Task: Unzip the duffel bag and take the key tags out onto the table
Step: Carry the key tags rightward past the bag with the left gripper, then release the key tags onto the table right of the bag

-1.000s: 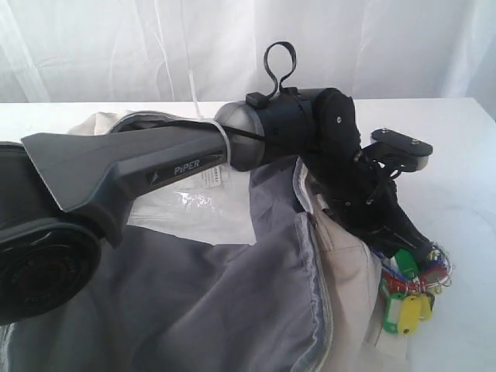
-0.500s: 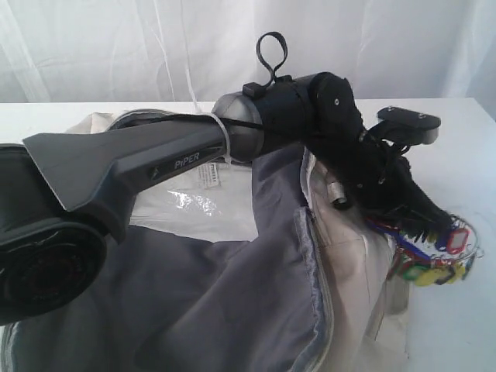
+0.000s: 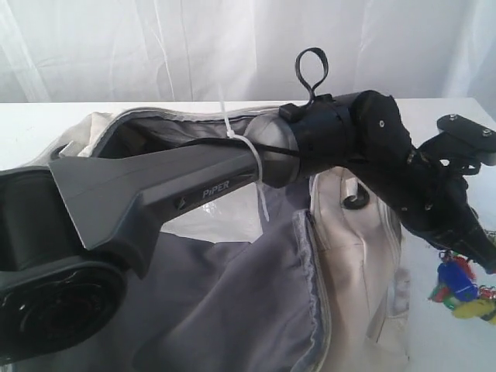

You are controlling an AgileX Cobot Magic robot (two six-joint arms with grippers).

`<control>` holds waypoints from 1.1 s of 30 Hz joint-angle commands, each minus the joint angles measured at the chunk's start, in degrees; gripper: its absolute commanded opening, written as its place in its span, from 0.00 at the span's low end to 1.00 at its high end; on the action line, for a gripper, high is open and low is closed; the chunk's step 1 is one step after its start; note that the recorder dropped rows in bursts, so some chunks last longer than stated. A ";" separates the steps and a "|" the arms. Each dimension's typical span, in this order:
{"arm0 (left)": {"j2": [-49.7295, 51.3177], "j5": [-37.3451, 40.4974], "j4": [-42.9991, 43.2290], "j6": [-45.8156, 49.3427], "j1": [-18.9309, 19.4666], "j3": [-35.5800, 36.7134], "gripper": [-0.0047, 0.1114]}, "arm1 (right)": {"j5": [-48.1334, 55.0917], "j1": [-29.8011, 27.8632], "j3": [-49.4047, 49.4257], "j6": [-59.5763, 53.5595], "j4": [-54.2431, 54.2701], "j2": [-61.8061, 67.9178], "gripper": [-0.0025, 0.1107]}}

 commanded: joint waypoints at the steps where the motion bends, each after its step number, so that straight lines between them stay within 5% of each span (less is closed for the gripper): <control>1: 0.19 -1.66 -3.68 1.48 -1.18 -0.40 0.04 | -0.69 0.03 0.19 0.27 0.15 -0.26 0.02; 6: 0.84 -1.18 5.68 -1.45 -0.49 -0.40 0.04 | -0.69 0.03 0.19 0.27 0.15 -0.26 0.02; 18: 6.92 -0.13 6.36 0.20 0.68 -0.40 0.04 | -0.69 0.03 0.19 1.14 0.63 -0.26 0.02; 28: 6.90 4.28 7.70 -0.17 1.51 -1.15 0.49 | -0.69 0.03 0.19 1.14 0.86 -0.26 0.02; 33: 5.34 9.34 10.07 -0.17 1.51 -4.23 0.50 | -0.69 0.03 0.19 1.14 0.86 -0.26 0.02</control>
